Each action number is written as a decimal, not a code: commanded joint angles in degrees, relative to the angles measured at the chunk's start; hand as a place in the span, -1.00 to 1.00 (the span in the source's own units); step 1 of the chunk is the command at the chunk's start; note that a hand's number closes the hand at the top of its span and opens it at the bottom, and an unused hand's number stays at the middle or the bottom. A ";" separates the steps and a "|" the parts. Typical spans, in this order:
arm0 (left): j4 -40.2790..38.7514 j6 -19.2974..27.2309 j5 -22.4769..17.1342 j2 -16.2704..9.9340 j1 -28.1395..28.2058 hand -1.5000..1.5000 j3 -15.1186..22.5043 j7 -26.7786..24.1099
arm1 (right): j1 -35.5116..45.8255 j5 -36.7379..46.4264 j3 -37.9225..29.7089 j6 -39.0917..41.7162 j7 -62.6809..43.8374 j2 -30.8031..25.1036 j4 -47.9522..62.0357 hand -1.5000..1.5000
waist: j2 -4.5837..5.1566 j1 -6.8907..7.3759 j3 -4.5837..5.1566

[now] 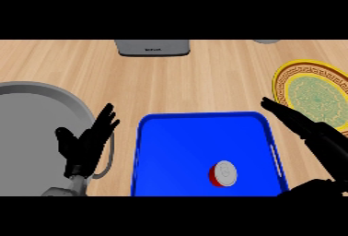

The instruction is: Pick the can from the tray and place it in the plate

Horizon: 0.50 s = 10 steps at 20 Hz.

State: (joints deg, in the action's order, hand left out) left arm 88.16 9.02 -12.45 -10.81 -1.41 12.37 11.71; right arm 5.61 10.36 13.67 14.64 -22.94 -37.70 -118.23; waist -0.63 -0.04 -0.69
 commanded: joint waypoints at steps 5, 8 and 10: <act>-5.11 -2.03 -1.67 -2.28 0.86 0.00 -3.98 1.24 | -1.36 14.77 14.14 -3.42 -8.93 7.72 -0.64 -1.00 | 0.66 0.17 0.74; -7.94 -0.22 1.01 0.88 2.12 0.00 -1.64 -1.79 | 2.14 10.49 12.67 1.45 -14.26 7.87 -1.02 -1.00 | 0.77 0.25 0.78; -5.23 -1.23 0.28 -0.06 4.89 0.00 -1.95 -1.94 | -3.23 11.33 14.04 0.93 -11.89 7.25 -3.19 -1.00 | 0.57 -0.11 0.72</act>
State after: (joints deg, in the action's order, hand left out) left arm 87.60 8.34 -11.96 -10.18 -1.39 11.60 10.98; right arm 5.41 20.60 25.35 14.80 -33.71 -31.06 -119.72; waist -0.67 -0.02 -0.89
